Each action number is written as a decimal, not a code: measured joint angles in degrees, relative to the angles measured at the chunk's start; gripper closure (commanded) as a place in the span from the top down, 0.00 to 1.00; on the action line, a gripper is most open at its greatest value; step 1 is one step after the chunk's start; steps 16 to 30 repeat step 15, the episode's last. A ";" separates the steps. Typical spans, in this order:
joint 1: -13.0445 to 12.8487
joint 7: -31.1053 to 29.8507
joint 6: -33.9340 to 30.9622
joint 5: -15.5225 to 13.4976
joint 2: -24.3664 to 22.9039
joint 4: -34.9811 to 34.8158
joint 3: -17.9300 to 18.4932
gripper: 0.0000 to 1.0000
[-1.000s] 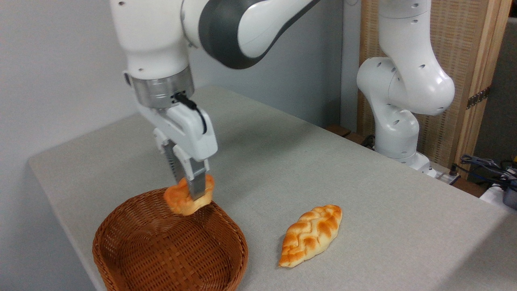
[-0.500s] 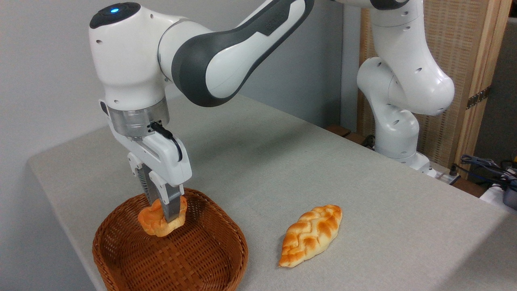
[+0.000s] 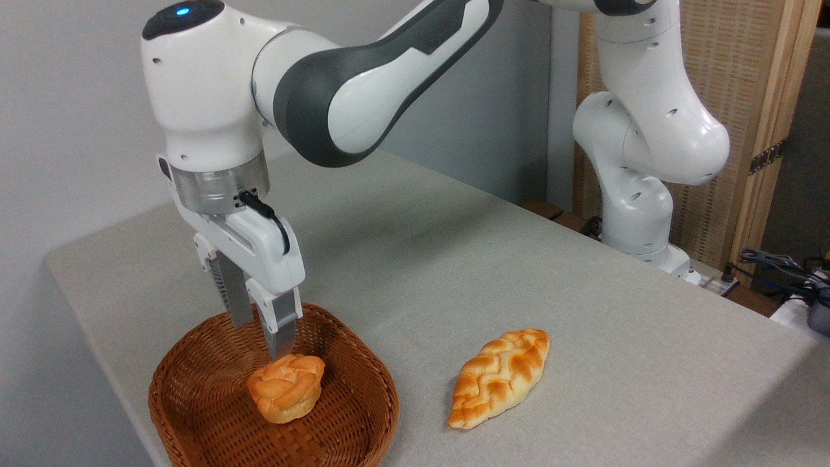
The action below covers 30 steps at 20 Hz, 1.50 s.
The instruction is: Put bread into the basket
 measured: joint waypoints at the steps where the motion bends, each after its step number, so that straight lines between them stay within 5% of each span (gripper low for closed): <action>1: 0.00 0.00 -0.08 0.00 -0.73 -0.05 0.00 1.00; 5: 0.93 0.25 -2.22 0.01 -8.67 -3.83 0.02 1.00; 10: 3.92 6.52 -13.11 0.01 -18.23 -7.05 0.18 1.00; 15: 4.17 6.87 -17.97 0.42 -16.92 -3.25 0.24 1.00; 30: 4.17 6.87 -17.97 0.42 -16.92 -3.25 0.24 1.00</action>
